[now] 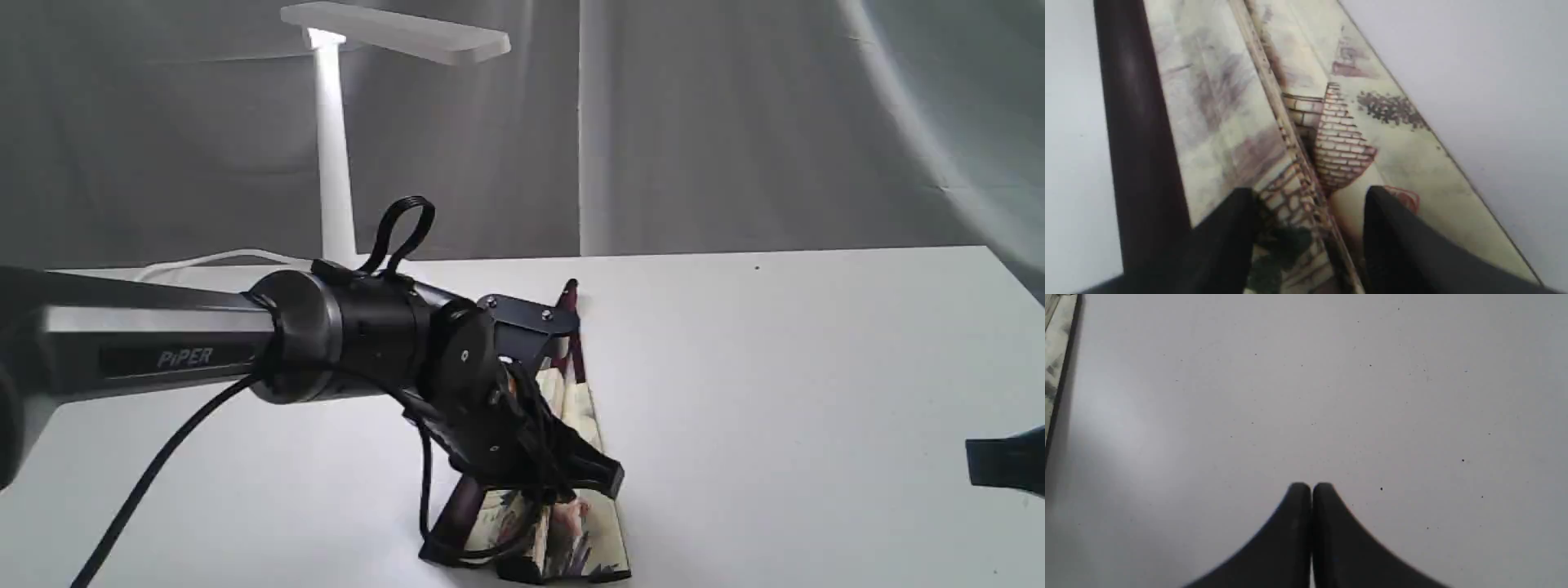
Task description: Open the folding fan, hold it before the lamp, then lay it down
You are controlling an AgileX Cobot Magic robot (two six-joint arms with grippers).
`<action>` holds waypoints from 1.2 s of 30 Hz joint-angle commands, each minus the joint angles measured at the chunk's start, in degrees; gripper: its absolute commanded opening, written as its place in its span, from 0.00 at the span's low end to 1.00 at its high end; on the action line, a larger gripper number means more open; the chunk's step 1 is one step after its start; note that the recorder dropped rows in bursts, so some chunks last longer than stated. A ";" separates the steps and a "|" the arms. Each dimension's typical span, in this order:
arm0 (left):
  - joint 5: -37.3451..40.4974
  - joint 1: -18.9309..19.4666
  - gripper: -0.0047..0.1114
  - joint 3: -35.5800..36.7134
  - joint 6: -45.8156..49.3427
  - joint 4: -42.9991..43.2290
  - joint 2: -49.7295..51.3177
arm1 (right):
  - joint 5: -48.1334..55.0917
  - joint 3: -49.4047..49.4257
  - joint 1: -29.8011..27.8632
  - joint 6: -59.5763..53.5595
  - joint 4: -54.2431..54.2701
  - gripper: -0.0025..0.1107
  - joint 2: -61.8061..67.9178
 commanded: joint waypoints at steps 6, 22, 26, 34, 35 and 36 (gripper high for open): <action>2.38 -0.29 0.40 -0.10 -8.59 10.79 -0.54 | -0.25 -0.38 0.27 -0.44 0.32 0.02 0.07; 5.50 -0.99 0.39 -0.10 13.12 10.78 1.41 | -0.73 -0.38 0.27 -0.55 0.33 0.02 0.07; 8.82 -1.37 0.39 -0.10 24.37 10.06 1.41 | -0.84 -0.38 0.27 -0.56 0.33 0.02 0.07; 8.22 -1.94 0.39 -0.10 43.98 9.34 1.41 | -0.89 -0.38 0.27 -0.56 0.33 0.02 0.07; 7.47 -1.94 0.39 -0.10 45.80 9.34 1.41 | -0.89 -0.38 0.27 -0.56 0.33 0.02 0.07; 6.48 -1.94 0.39 -0.10 47.68 9.34 1.41 | -0.89 -0.38 0.27 -0.56 0.33 0.02 0.07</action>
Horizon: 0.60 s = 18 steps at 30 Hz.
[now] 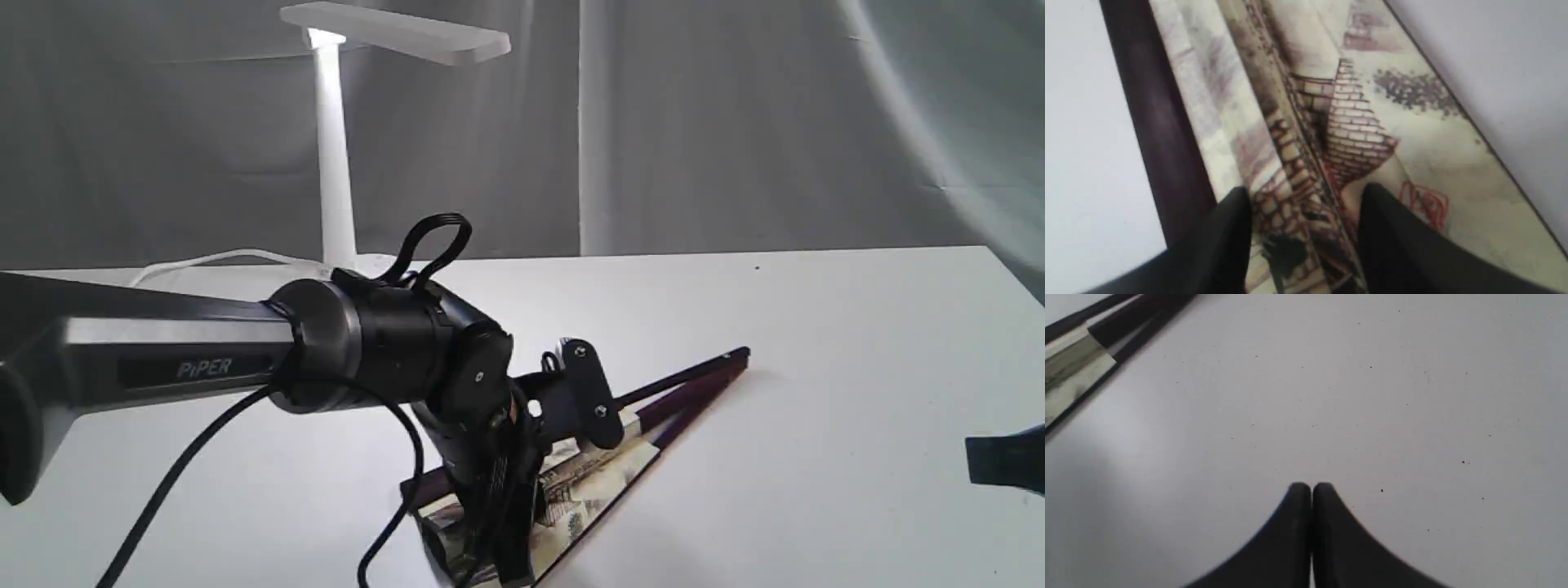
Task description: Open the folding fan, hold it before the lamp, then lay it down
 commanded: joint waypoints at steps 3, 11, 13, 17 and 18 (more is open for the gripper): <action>-2.04 -0.37 0.39 0.49 11.71 -0.44 0.44 | -0.39 -0.38 0.40 -0.66 0.58 0.02 0.07; -6.56 -0.37 0.39 0.49 26.86 -0.44 0.44 | 9.71 -5.84 1.61 -3.40 3.65 0.02 5.57; -8.06 -0.37 0.39 0.49 30.30 -0.23 0.44 | 12.32 -9.07 1.61 -3.40 3.65 0.02 9.00; -11.36 -0.37 0.39 0.49 30.75 1.72 0.44 | 13.92 -14.90 1.61 -6.70 6.69 0.03 15.15; -11.95 -0.37 0.40 0.49 29.86 1.72 0.44 | 14.22 -15.75 1.61 -8.95 7.92 0.04 16.38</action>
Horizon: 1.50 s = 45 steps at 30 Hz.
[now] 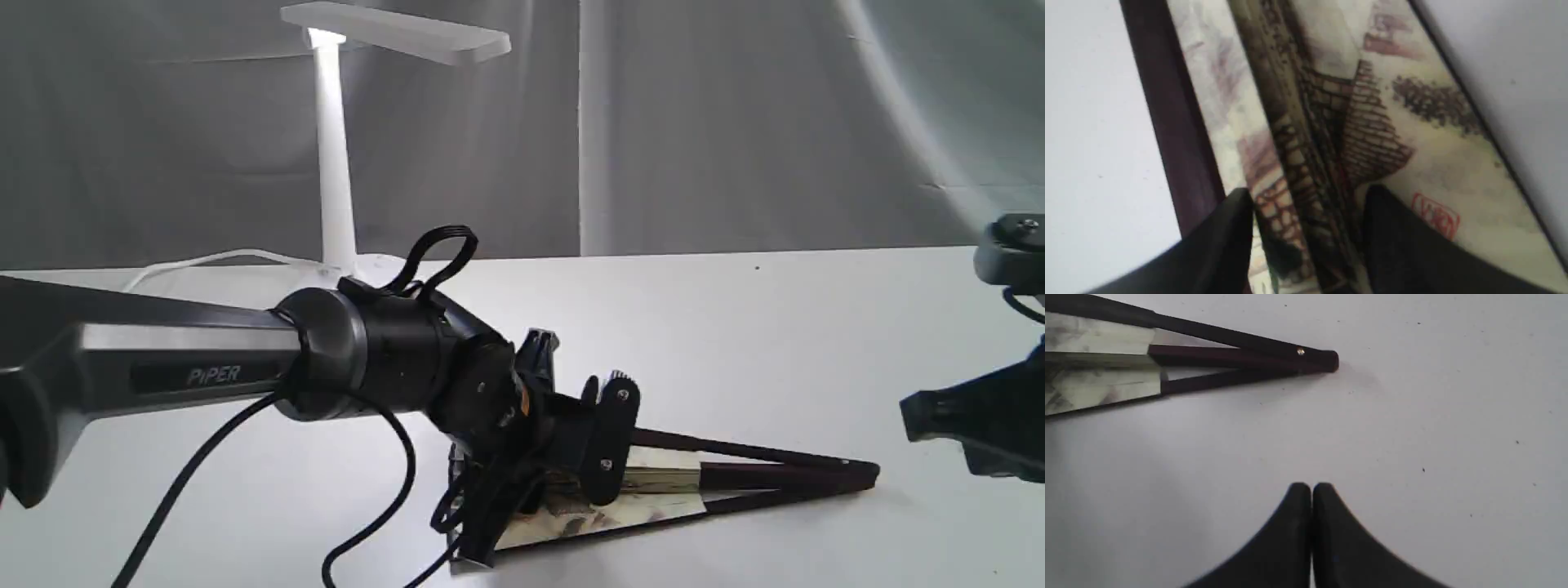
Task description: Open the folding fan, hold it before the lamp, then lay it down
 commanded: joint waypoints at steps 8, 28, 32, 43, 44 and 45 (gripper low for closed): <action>-8.16 -0.07 0.55 0.37 -7.97 0.10 -1.49 | 6.66 -11.27 0.12 -12.39 11.07 0.29 13.08; 14.82 0.08 0.34 0.37 -46.85 -12.06 -10.66 | 19.56 -29.88 0.12 -18.17 16.20 0.29 31.94; 17.65 0.08 0.30 0.47 -52.24 -16.36 -10.79 | 23.22 -34.98 0.12 -18.41 18.25 0.29 36.32; 19.27 4.10 0.30 0.45 -67.30 -19.55 -10.65 | 23.73 -45.00 0.12 -29.04 23.72 0.30 46.25; 19.53 4.73 0.30 0.45 -68.05 -19.55 -10.65 | 23.08 -45.00 0.12 -30.87 24.49 0.31 46.84; 20.03 5.22 0.30 0.59 -68.05 -19.55 -10.49 | 22.78 -45.00 0.12 -32.69 24.64 0.33 47.41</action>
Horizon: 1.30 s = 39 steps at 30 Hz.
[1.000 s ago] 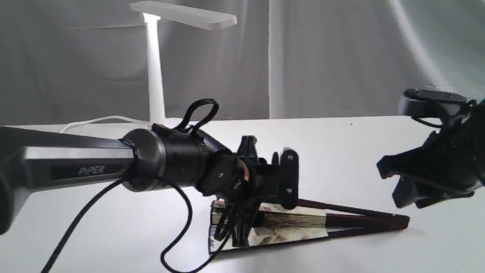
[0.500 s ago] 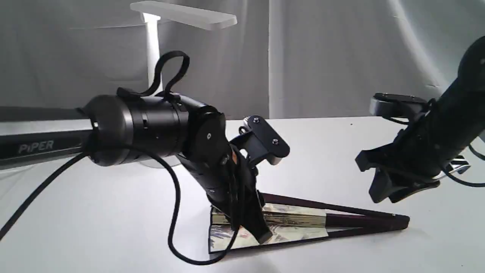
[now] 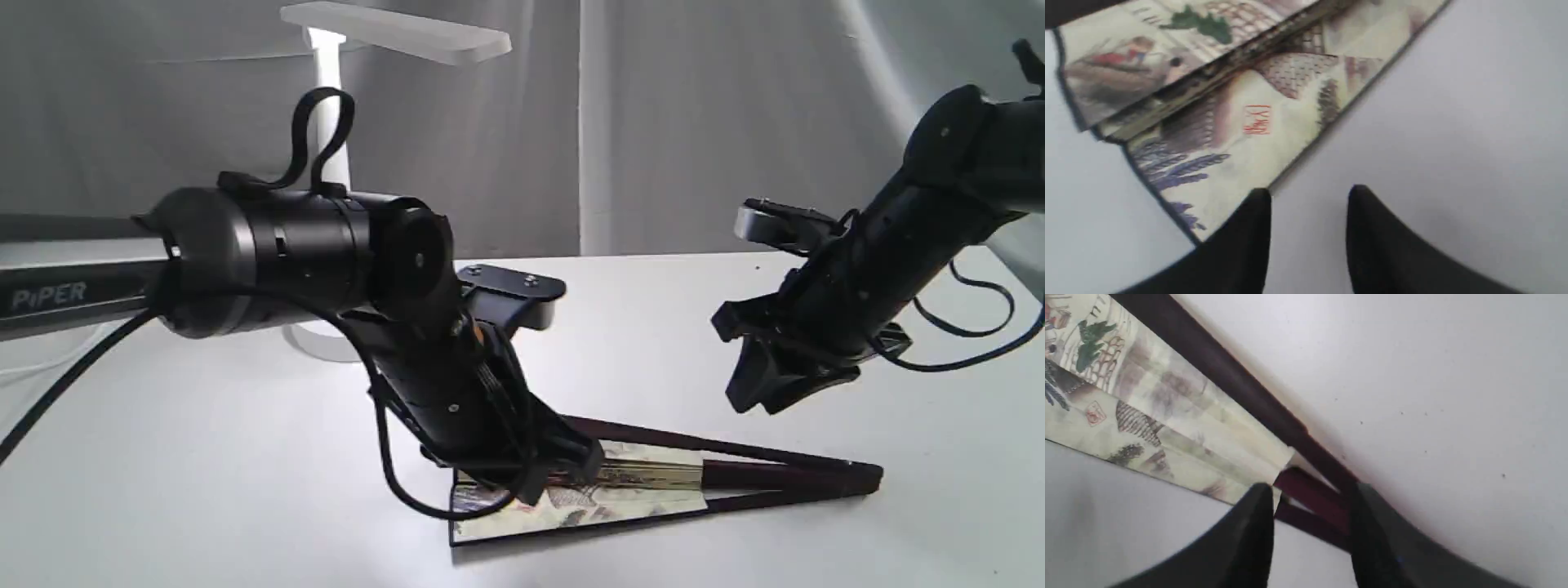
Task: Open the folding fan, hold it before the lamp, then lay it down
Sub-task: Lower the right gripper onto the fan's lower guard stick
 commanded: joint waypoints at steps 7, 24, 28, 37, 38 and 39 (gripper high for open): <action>0.07 2.21 0.30 4.51 -2.62 0.04 -0.44 | -4.59 -0.51 0.12 -13.35 6.55 0.40 5.11; 0.45 2.21 0.30 6.30 -2.53 -0.32 -0.69 | 1.68 -0.51 0.12 -14.69 21.75 0.39 10.97; 0.45 2.21 0.30 6.30 -2.53 -0.32 -0.69 | 2.37 -0.51 0.12 -14.69 21.65 0.38 10.97; 0.94 2.21 0.30 6.30 -2.53 -1.13 -0.69 | 1.24 -0.51 0.12 -14.69 18.57 0.36 11.69; 0.94 2.21 0.30 6.30 -2.53 -1.13 -0.69 | 1.24 -0.51 0.12 -14.69 18.57 0.36 12.13; 0.94 2.21 0.30 6.30 -2.53 -1.13 -0.69 | 1.50 -0.51 0.12 -14.69 18.57 0.36 12.55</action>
